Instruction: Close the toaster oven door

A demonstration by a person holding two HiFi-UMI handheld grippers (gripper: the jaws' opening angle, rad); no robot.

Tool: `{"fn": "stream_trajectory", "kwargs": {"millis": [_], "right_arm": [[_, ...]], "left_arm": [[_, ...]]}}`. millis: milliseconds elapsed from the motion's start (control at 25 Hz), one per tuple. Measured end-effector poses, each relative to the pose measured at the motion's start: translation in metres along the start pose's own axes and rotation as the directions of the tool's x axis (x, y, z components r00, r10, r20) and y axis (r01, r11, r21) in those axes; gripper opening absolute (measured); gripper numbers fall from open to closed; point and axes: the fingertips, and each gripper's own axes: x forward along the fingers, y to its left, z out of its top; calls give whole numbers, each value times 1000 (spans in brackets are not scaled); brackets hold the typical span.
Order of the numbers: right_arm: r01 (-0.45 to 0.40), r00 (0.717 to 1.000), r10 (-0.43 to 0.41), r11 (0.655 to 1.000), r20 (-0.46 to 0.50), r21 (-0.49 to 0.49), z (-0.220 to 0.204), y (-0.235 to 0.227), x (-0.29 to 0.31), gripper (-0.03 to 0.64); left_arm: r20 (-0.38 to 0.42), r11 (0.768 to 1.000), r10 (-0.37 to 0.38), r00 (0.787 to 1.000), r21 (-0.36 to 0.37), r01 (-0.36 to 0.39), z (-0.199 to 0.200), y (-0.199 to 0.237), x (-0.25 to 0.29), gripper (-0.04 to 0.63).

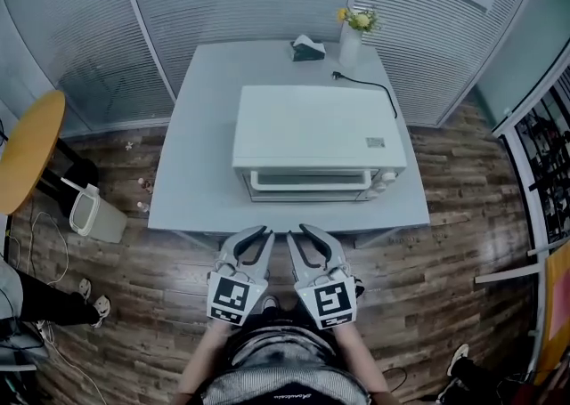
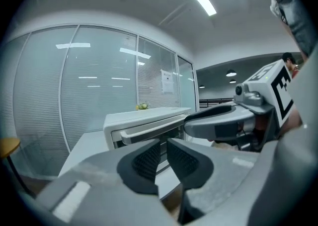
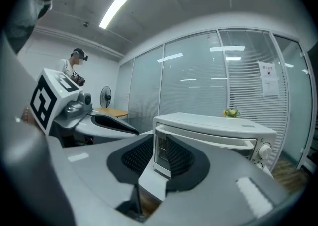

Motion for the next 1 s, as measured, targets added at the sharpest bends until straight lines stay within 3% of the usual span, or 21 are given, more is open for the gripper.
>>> {"fn": "stream_trajectory", "kwargs": {"millis": [160,320,600,840,1000], "right_arm": [[42,999,-42,999,4,-21,3,25,-3,29],[54,998,-54,999,15,2,4,46,-7,3],[80,997,-80,997,19,21,15,63,-16,2],[45,997,-48,998,61,51,30,69,-22,2],[34,994,-36,999,107,22,44,59,-29,2]], "left_arm": [[23,1000,-6,1000,-2,6,-3,2,-20,5],[37,999,-30,999,-21,30,-5,1,-36,5],[90,998,-48,995,-42,52,9,-4,-58,5],[121,996,-11,993,-85,21,25,-4,-70,5],[160,995,13,987,-101,3,40,-11,-68,5]]}}
